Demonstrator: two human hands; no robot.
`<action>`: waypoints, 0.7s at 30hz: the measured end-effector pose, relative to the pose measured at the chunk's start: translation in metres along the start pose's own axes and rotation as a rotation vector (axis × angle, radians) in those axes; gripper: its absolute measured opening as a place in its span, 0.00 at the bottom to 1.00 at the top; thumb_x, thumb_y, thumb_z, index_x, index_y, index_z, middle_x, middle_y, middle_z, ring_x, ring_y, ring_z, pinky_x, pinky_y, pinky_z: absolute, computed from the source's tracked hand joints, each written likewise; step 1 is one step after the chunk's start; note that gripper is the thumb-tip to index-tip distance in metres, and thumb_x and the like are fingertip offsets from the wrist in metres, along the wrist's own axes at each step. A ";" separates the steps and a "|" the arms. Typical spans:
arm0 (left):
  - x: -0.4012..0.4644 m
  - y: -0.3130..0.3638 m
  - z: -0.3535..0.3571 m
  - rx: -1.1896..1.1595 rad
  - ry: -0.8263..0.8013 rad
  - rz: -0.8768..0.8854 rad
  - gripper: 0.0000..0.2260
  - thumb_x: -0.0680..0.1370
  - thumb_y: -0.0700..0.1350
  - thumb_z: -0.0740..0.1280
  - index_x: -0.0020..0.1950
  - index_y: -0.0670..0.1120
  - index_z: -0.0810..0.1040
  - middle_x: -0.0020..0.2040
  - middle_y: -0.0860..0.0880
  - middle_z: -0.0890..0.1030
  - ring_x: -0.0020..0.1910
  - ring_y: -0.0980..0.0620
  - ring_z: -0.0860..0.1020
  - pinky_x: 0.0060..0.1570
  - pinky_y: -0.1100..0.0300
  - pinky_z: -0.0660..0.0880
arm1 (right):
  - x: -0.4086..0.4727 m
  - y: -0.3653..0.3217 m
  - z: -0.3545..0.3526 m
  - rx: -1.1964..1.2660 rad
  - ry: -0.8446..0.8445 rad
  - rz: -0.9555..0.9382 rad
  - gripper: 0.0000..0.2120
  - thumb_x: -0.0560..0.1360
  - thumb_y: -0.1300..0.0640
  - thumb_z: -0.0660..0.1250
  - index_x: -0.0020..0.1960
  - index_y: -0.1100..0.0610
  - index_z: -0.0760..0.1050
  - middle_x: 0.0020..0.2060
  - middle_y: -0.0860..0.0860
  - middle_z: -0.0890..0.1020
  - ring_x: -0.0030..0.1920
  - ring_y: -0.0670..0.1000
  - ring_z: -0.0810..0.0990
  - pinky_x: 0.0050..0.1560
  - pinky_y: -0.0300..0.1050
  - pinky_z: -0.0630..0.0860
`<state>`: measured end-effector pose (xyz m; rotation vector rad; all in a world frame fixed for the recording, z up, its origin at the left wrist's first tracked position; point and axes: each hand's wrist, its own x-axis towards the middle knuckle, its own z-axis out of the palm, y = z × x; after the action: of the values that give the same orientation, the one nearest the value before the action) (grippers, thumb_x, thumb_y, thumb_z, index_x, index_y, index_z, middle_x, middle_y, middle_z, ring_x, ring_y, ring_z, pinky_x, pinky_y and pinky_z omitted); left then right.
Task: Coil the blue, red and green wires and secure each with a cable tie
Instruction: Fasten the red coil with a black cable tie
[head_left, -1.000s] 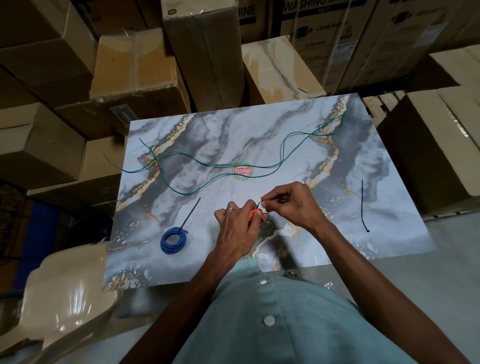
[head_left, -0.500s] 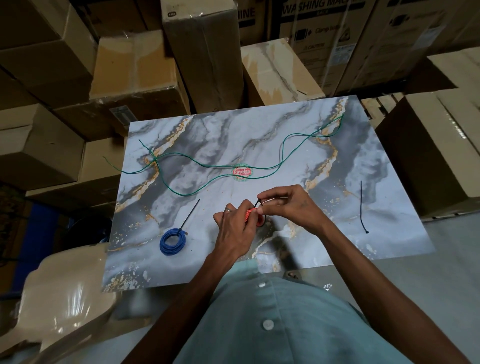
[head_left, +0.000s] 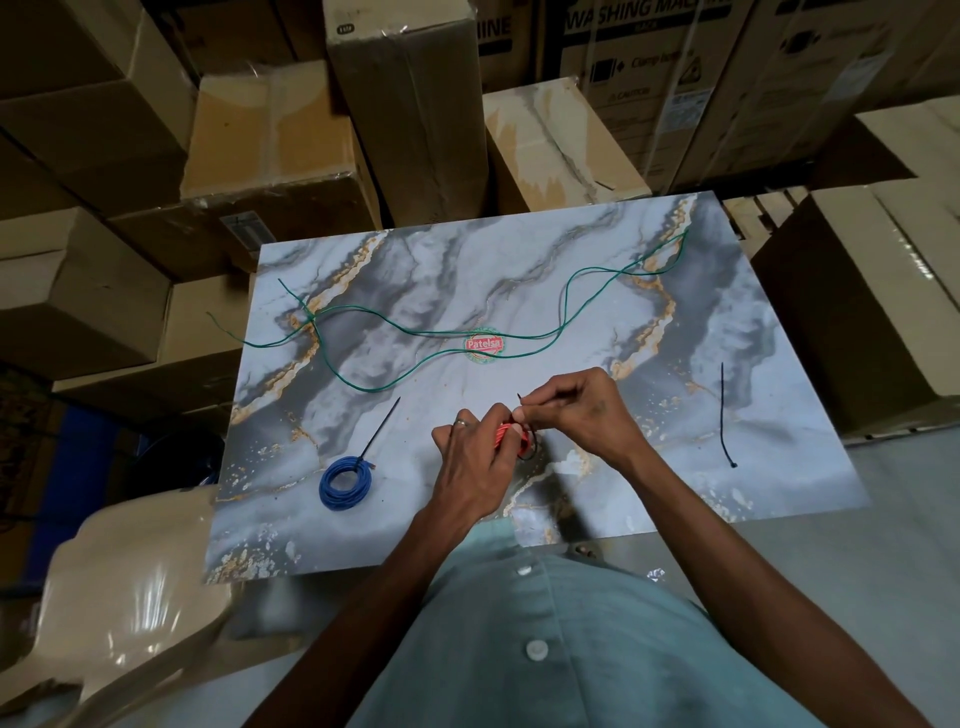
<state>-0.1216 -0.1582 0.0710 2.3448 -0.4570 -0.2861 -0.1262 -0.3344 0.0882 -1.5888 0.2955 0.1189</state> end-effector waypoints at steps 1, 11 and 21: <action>0.000 0.000 0.000 -0.002 0.001 0.000 0.10 0.81 0.53 0.53 0.49 0.51 0.72 0.40 0.48 0.77 0.48 0.50 0.69 0.52 0.50 0.62 | -0.001 -0.001 0.000 0.008 -0.006 0.002 0.08 0.69 0.67 0.80 0.47 0.68 0.86 0.39 0.61 0.87 0.41 0.58 0.88 0.47 0.51 0.85; 0.001 -0.007 0.005 -0.040 0.008 0.036 0.09 0.82 0.53 0.54 0.49 0.53 0.72 0.42 0.54 0.78 0.48 0.52 0.71 0.51 0.53 0.59 | 0.001 -0.005 -0.008 0.183 -0.076 0.209 0.11 0.78 0.62 0.72 0.60 0.58 0.84 0.51 0.59 0.87 0.49 0.50 0.86 0.48 0.42 0.81; 0.003 -0.003 -0.002 -0.417 -0.103 -0.093 0.10 0.79 0.52 0.58 0.42 0.50 0.74 0.36 0.52 0.77 0.37 0.51 0.74 0.41 0.56 0.69 | 0.003 -0.007 0.000 0.218 0.111 0.112 0.12 0.74 0.69 0.74 0.57 0.63 0.84 0.43 0.63 0.86 0.44 0.53 0.84 0.47 0.42 0.82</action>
<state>-0.1180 -0.1564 0.0702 1.9518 -0.3023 -0.4974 -0.1213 -0.3343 0.0939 -1.3647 0.4692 0.0817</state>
